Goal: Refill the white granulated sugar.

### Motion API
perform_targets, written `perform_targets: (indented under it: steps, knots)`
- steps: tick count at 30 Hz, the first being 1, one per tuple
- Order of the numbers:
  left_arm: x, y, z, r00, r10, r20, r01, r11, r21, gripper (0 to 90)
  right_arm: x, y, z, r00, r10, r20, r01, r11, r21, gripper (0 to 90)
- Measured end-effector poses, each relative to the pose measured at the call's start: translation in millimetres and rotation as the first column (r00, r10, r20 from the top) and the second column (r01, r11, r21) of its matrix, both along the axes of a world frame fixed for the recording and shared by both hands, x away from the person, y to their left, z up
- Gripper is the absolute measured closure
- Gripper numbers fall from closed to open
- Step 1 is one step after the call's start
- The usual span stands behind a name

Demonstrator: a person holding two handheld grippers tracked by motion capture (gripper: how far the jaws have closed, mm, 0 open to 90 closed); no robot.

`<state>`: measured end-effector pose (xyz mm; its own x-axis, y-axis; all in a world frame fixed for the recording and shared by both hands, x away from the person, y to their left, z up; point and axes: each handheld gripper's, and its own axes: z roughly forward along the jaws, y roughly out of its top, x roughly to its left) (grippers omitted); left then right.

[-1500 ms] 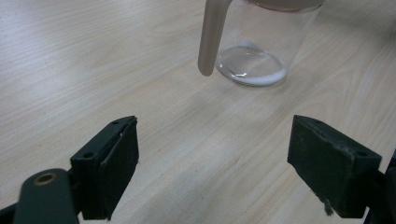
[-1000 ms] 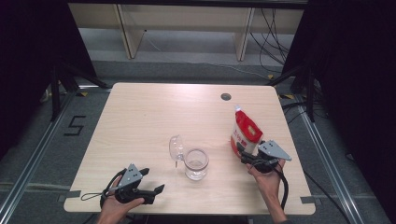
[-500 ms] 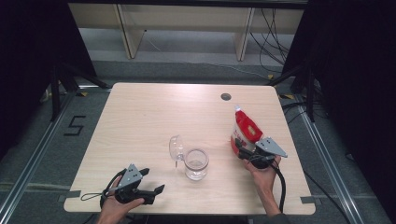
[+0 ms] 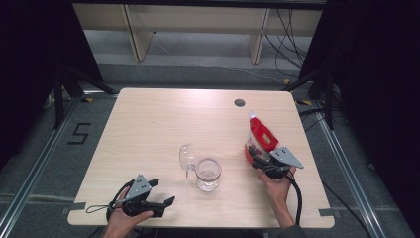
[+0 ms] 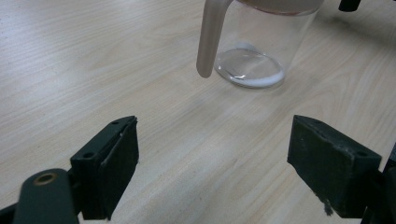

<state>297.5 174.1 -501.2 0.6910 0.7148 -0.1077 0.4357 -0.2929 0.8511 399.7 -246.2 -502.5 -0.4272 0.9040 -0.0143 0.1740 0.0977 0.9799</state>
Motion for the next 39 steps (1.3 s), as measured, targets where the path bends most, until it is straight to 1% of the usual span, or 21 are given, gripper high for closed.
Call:
perform_targets:
  steps: [2, 3, 4, 5, 6, 7, 8, 9, 13, 14, 15, 16, 17, 23, 24, 25, 30, 31, 33, 38, 39]
  knots:
    - [-0.5, -0.8, 0.2, 1.0, 0.007, 0.004, -0.007, 1.0, 0.001, 16.2, 0.8, -0.1, -1.1, 0.9999, -0.01, 0.01, 0.009, 1.0, 0.011, 34.8]
    - [-1.2, -1.4, 0.0, 0.9999, 0.013, -0.003, -0.013, 0.9999, -0.008, 16.2, -0.6, 1.6, -1.3, 0.9999, -0.007, -0.012, 0.007, 0.999, 0.032, 35.1]
    - [-0.6, -1.2, -0.2, 1.0, 0.003, 0.005, -0.003, 0.9999, -0.012, 16.2, 1.2, -0.6, -1.7, 0.9999, 0.002, 0.01, -0.002, 1.0, 0.004, 35.4]
    - [0.1, 0.2, 0.2, 1.0, -0.001, 0.007, 0.001, 1.0, 0.009, 16.2, 1.4, -0.5, -2.2, 0.9999, -0.006, 0.012, 0.006, 1.0, 0.001, 35.5]
    - [-0.2, -0.2, 0.2, 1.0, -0.003, 0.004, 0.003, 1.0, 0.001, 16.2, 1.9, 0.3, -3.0, 0.9998, -0.011, 0.017, 0.01, 1.0, 0.012, 35.6]
    - [-0.4, -0.9, 0.2, 1.0, -0.004, 0.007, 0.005, 1.0, -0.009, 16.2, 0.5, 1.0, -3.0, 0.9998, -0.021, -0.007, 0.021, 1.0, 0.015, 35.9]
    - [-0.2, -0.9, 0.3, 0.9999, -0.008, 0.011, 0.008, 1.0, -0.005, 16.2, 2.6, 0.7, -4.7, 0.9996, -0.019, 0.023, 0.018, 1.0, 0.017, 36.0]
    - [-0.4, -1.4, -0.1, 1.0, -0.008, 0.004, 0.008, 0.9999, -0.011, 16.2, 1.3, 1.6, -5.9, 0.9997, -0.023, -0.01, 0.024, 0.999, 0.027, 36.3]
    - [-0.2, -1.2, -0.1, 1.0, -0.003, 0.006, 0.003, 0.9999, -0.012, 16.2, 2.8, 3.1, -8.3, 0.9998, -0.02, 0.008, 0.02, 0.998, 0.053, 36.4]
    - [0.3, 0.3, 0.1, 1.0, -0.005, 0.008, 0.005, 0.9999, 0.014, 16.2, 4.1, 3.2, -9.2, 0.9997, -0.015, 0.021, 0.014, 0.998, 0.059, 36.4]
    - [0.3, 0.2, 0.1, 1.0, -0.005, 0.007, 0.005, 0.9999, 0.013, 16.2, 4.0, 2.5, -8.7, 0.9998, -0.017, 0.007, 0.017, 0.999, 0.045, 36.9]
    - [-0.5, -1.3, -0.1, 1.0, -0.002, 0.006, 0.002, 0.9999, -0.012, 16.2, 6.0, 1.3, -9.2, 0.999, -0.024, 0.037, 0.023, 0.999, 0.028, 37.0]
    - [-0.7, -1.4, 0.0, 1.0, -0.002, 0.008, 0.002, 0.9999, -0.013, 16.2, 5.3, 2.9, -9.5, 0.9996, -0.025, 0.013, 0.024, 0.998, 0.054, 37.0]
    - [-0.5, -2.0, -0.9, 0.9999, -0.007, 0.013, 0.007, 0.9998, -0.02, 16.2, 7.3, 5.3, -11.1, 0.9993, -0.029, 0.024, 0.027, 0.997, 0.078, 41.6]
    - [-0.4, -2.0, -1.0, 0.9999, -0.006, 0.013, 0.006, 0.9998, -0.02, 16.2, 8.3, 5.3, -10.9, 0.9977, -0.037, 0.057, 0.034, 0.998, 0.048, 42.6]
    - [-0.4, -2.2, -1.0, 0.9999, -0.006, 0.011, 0.006, 0.9997, -0.022, 16.2, 8.0, 5.5, -10.7, 0.9976, -0.039, 0.057, 0.036, 0.998, 0.054, 43.2]
    - [0.1, -1.9, -1.0, 0.9999, -0.003, 0.016, 0.003, 0.9998, -0.018, 16.2, 7.3, 5.7, -8.7, 0.998, -0.045, 0.045, 0.043, 0.998, 0.037, 45.2]
    - [0.6, -1.4, -1.1, 0.9998, 0.001, 0.018, -0.001, 0.9999, -0.011, 16.2, 6.5, 7.7, -8.8, 0.9981, -0.049, 0.037, 0.047, 0.997, 0.062, 45.5]
    - [0.4, -1.1, -1.1, 0.9999, 0.005, 0.016, -0.005, 0.9999, -0.015, 16.2, 4.8, 8.5, -6.9, 0.998, -0.063, 0.008, 0.063, 0.997, 0.047, 46.2]
    - [0.2, -1.0, -0.4, 0.9998, 0.001, 0.018, -0.001, 0.9997, -0.026, 16.2, 2.7, 8.5, -1.6, 0.9985, -0.054, 0.006, 0.054, 0.999, 0.004, 47.4]
    - [0.6, -0.5, -0.2, 0.9997, -0.005, 0.024, 0.006, 0.9998, -0.019, 16.2, 3.3, 8.5, -2.0, 0.9989, -0.041, 0.025, 0.04, 0.999, 0.01, 47.6]
